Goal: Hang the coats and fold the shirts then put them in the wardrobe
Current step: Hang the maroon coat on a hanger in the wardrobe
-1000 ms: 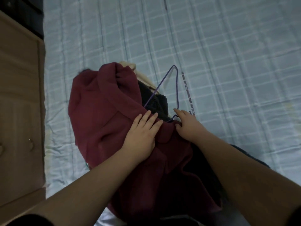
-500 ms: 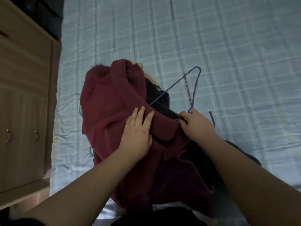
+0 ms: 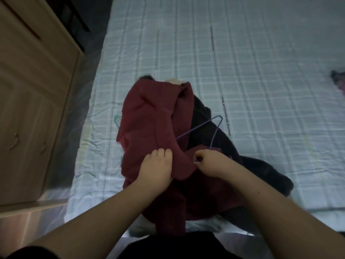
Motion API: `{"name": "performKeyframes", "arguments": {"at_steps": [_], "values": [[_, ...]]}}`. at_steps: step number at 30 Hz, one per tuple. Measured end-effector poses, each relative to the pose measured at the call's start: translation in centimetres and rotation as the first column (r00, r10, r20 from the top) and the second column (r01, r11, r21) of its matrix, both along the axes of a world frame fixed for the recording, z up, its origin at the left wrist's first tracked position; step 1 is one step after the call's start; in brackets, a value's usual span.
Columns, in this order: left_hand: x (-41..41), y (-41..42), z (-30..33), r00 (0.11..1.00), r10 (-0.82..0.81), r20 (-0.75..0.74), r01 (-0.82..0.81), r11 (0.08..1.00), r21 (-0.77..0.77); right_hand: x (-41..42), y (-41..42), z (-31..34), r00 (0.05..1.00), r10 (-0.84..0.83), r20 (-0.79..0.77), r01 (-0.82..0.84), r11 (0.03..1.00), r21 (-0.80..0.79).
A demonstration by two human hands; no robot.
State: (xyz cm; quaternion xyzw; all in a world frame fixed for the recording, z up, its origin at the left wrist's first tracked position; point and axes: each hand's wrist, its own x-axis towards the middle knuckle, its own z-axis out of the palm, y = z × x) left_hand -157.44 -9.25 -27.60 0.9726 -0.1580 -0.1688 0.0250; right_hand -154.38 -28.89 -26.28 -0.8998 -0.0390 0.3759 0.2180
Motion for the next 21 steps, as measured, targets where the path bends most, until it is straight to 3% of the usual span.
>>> {"name": "performKeyframes", "arguments": {"at_steps": [4, 11, 15, 18, 19, 21], "values": [[-2.6, 4.9, 0.9, 0.998, 0.066, -0.026, -0.068, 0.99, -0.123, -2.0, 6.4, 3.6, 0.996, -0.077, 0.042, 0.07, 0.987, 0.145], [-6.6, 10.7, -1.0, 0.961, 0.27, -0.064, -0.277, 0.927, -0.254, -2.9, 15.1, 5.5, 0.994, 0.004, -0.107, -0.002, 1.0, 0.02], [-7.8, 11.5, -1.6, 0.952, 0.269, -0.145, -0.302, 0.903, -0.306, -3.5, 17.0, 5.8, 0.966, 0.038, -0.254, -0.049, 0.998, -0.038], [-8.3, 11.7, -2.2, 0.942, 0.238, -0.236, -0.301, 0.911, -0.282, -3.6, 17.7, 5.7, 0.883, -0.078, -0.462, 0.118, 0.991, 0.058], [-8.3, 11.9, -2.6, 0.935, 0.24, -0.262, -0.312, 0.907, -0.283, -3.4, 18.0, 5.5, 0.894, -0.046, -0.445, 0.093, 0.992, 0.085], [-8.3, 12.4, -3.2, 0.919, 0.266, -0.29, -0.358, 0.873, -0.331, -3.3, 18.9, 5.8, 0.944, 0.144, -0.297, -0.13, 0.989, 0.066]]}}
